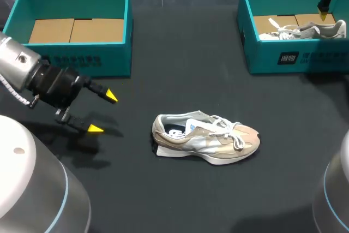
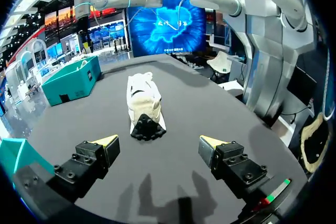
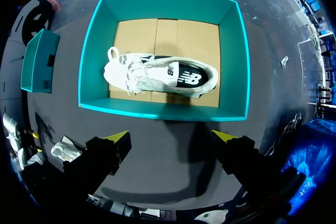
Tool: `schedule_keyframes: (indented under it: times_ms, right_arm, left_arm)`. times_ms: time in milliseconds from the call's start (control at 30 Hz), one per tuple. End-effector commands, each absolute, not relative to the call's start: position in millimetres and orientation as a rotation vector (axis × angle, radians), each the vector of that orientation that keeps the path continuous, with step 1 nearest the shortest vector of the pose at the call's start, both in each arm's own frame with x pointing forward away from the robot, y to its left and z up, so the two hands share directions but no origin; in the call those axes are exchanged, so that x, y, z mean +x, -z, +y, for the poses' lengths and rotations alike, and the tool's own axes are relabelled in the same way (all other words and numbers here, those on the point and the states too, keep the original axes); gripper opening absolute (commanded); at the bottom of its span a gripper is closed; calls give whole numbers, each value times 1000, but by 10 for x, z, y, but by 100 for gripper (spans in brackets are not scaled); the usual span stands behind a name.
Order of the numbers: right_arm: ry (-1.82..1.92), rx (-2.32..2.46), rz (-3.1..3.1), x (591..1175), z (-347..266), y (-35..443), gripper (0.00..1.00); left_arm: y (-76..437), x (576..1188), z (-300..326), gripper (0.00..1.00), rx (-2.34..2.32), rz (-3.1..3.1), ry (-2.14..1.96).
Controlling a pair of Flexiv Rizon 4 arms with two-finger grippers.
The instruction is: Take the shoe out of the shoebox, open the shoe tongue, remove and reinsert the insole, then place the shoe into the shoebox
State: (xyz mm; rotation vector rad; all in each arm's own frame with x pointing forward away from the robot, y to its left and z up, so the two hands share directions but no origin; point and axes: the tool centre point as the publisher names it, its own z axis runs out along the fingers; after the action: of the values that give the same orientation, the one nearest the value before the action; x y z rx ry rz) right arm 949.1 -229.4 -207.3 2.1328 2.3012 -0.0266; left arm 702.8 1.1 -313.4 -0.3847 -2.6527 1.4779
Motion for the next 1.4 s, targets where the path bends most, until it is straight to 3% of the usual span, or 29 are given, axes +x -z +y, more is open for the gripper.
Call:
schedule_keyframes:
  times_ms: [33, 633, 1400]
  right_arm:
    - [27, 2132, 2299, 9479, -2292, 2069, 100]
    - [27, 2132, 2299, 9479, -2292, 2069, 100]
    - [27, 2132, 2299, 9479, -2292, 2069, 100]
  left_arm:
    - [3307, 6858, 137, 100, -239, -2677, -1658]
    - [3570, 6852, 226, 100, 64, -2683, -1807]
    - [3774, 6926, 127, 100, -6, -2545, -1907]
